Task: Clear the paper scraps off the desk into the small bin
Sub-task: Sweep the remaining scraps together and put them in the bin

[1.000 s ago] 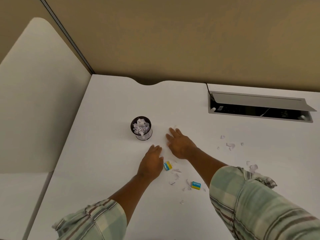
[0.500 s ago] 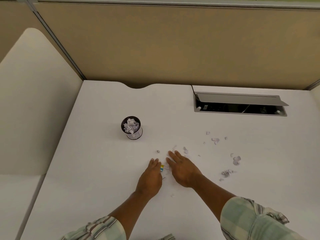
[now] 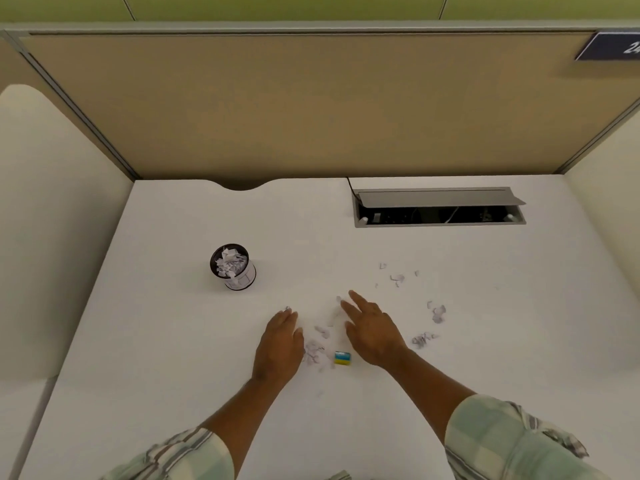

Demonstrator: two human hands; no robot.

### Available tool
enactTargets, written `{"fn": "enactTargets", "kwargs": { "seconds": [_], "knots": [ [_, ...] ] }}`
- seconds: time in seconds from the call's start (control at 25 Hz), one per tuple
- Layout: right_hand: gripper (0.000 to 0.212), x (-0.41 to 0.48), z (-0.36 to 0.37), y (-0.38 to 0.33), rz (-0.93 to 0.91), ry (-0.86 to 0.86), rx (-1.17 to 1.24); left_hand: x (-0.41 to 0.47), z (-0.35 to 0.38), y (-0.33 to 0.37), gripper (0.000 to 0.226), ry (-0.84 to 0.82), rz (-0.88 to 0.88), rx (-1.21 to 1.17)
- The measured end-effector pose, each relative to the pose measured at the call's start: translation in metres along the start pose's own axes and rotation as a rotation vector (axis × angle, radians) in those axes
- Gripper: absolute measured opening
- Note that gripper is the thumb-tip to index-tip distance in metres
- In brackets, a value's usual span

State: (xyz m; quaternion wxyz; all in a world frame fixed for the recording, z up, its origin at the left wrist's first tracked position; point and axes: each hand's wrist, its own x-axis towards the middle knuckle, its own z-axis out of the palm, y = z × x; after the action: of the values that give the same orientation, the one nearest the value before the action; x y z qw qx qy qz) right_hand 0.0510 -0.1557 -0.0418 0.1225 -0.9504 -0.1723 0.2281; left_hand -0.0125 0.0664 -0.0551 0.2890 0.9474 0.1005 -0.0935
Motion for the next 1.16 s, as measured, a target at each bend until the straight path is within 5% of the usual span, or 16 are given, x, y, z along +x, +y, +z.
{"fn": "enactTargets", "kwargs": {
  "seconds": [0.36,0.92,1.16],
  "knots": [
    [0.064,0.058,-0.065,0.097,0.410,-0.031,0.104,0.030,0.012,0.019,0.066,-0.199,-0.102,0.052],
    [0.068,0.040,0.012,0.011,0.130,-0.168,-0.047,0.032,0.033,0.052,0.074,-0.419,0.131,0.305],
    [0.071,-0.002,0.039,-0.030,0.035,-0.207,-0.010,0.006,0.034,0.018,0.064,-0.355,0.263,0.349]
  ]
}}
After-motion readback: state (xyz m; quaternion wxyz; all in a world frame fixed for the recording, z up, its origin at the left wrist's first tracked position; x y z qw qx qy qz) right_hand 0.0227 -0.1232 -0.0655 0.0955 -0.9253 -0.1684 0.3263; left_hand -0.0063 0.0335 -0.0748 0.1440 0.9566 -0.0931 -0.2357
